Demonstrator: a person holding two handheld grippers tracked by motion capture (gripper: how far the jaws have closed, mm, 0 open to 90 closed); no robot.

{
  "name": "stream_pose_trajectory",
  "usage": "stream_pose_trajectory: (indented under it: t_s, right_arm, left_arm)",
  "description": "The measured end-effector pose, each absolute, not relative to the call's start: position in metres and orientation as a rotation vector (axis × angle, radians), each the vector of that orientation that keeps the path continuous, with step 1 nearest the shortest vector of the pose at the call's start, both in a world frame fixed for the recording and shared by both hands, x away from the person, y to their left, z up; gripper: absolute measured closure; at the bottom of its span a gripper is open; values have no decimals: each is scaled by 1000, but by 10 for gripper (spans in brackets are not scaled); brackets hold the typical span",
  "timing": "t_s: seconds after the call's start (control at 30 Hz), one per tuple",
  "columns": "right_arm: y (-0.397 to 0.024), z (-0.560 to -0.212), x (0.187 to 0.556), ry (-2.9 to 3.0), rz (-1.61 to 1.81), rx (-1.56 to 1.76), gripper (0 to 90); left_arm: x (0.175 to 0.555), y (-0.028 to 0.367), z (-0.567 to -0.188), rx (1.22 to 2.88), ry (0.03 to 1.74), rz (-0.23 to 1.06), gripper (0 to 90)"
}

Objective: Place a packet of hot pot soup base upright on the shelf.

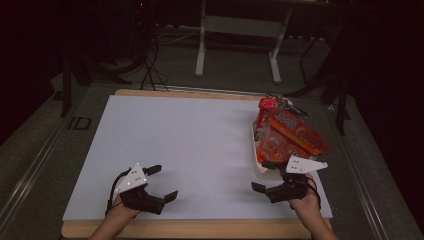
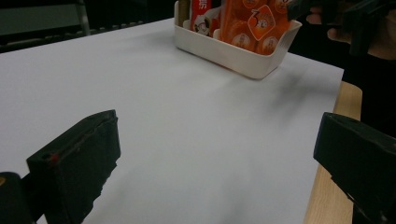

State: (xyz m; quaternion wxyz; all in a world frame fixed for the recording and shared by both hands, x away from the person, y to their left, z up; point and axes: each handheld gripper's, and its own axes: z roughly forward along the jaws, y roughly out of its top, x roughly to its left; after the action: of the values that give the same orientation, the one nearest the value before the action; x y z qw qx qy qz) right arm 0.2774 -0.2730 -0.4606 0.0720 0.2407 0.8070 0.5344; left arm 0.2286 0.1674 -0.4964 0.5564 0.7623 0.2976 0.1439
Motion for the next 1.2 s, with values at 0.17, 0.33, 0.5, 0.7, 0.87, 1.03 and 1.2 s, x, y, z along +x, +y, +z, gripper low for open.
stream_pose_trajectory:
  t_s: [0.17,0.33,0.5,0.7,0.87,1.03,1.2]
  right_arm:
    - [-270,-462,277,2439,1600,702,113]
    - [-275,-462,278,2415,1620,714,113]
    - [-276,-462,279,2411,1624,723,113]
    - [-275,-463,279,2416,1613,718,113]
    - [-275,-464,279,2420,1609,718,113]
    - [-272,-464,278,2428,1595,694,113]
    - [-271,-466,279,2428,1584,683,114]
  left_arm:
    - [228,167,-497,1810,697,349,12]
    - [228,168,-496,1806,700,347,12]
    - [229,169,-498,1808,703,347,12]
    - [229,168,-499,1816,700,344,12]
    - [228,169,-499,1814,703,345,12]
    - [227,169,-501,1817,706,351,12]
    - [228,167,-502,1827,702,358,12]
